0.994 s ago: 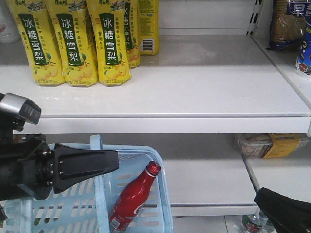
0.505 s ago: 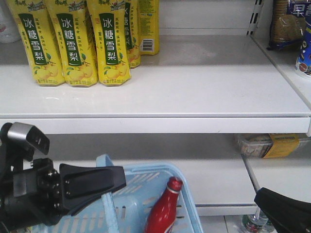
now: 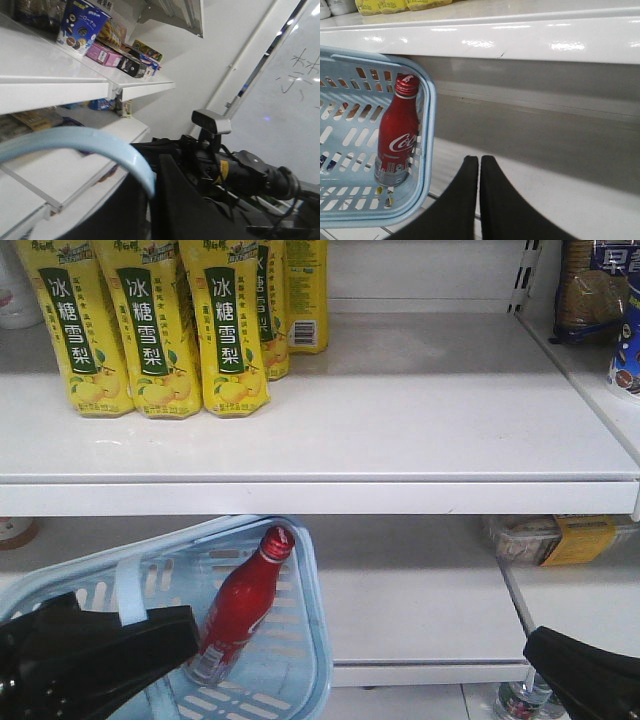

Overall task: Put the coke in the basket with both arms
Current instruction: 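Swing the basket with the bottle away from the shelf using the left gripper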

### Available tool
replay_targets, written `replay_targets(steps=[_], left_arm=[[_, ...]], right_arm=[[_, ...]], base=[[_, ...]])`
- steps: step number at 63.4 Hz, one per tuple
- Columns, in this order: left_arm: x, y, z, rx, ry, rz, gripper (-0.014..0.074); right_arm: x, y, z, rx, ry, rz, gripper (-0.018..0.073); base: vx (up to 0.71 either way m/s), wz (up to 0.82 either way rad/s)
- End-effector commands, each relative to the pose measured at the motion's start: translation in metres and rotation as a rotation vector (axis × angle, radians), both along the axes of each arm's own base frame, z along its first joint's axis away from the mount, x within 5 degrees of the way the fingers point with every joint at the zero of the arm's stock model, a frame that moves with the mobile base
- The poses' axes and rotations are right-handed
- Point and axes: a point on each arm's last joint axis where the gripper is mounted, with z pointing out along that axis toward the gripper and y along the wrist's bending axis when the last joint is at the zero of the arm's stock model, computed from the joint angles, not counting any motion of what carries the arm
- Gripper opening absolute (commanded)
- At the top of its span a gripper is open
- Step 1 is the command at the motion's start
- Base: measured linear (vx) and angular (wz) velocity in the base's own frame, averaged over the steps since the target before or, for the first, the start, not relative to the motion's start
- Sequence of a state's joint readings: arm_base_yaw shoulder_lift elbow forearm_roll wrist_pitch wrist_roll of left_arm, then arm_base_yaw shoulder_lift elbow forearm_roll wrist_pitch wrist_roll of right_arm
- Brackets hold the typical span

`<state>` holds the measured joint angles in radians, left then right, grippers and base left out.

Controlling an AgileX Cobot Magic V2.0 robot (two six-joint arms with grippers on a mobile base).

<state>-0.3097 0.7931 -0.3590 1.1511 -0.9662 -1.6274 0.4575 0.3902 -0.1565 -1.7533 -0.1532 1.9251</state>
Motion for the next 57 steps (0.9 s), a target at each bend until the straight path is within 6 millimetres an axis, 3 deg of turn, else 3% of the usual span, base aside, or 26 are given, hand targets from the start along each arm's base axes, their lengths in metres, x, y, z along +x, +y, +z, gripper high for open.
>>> replay_targets(steps=[1,21,47,57], left_arm=[[-0.008,0.005,0.025,-0.068,-0.175,0.034,-0.0006],[0.0,0.017,0.02,0.096,-0.243,0.282,-0.0006],[0.024,0.043,0.005,0.314,-0.161,0.649,-0.0006],[0.023,0.053,-0.009,0.349,-0.086,0.739,-0.0006]], right_arm=[[0.002,-0.001,0.009,-0.03,-0.045,-0.015,-0.0005],[0.002,-0.001,0.009,-0.03,-0.045,-0.015,-0.0005],[0.002,-0.001,0.009,-0.03,-0.045,-0.015,-0.0005],[0.002,-0.001,0.009,-0.03,-0.045,-0.015,-0.0005]], base=[[0.0,0.0],[0.0,0.0],[0.0,0.0],[0.0,0.0]])
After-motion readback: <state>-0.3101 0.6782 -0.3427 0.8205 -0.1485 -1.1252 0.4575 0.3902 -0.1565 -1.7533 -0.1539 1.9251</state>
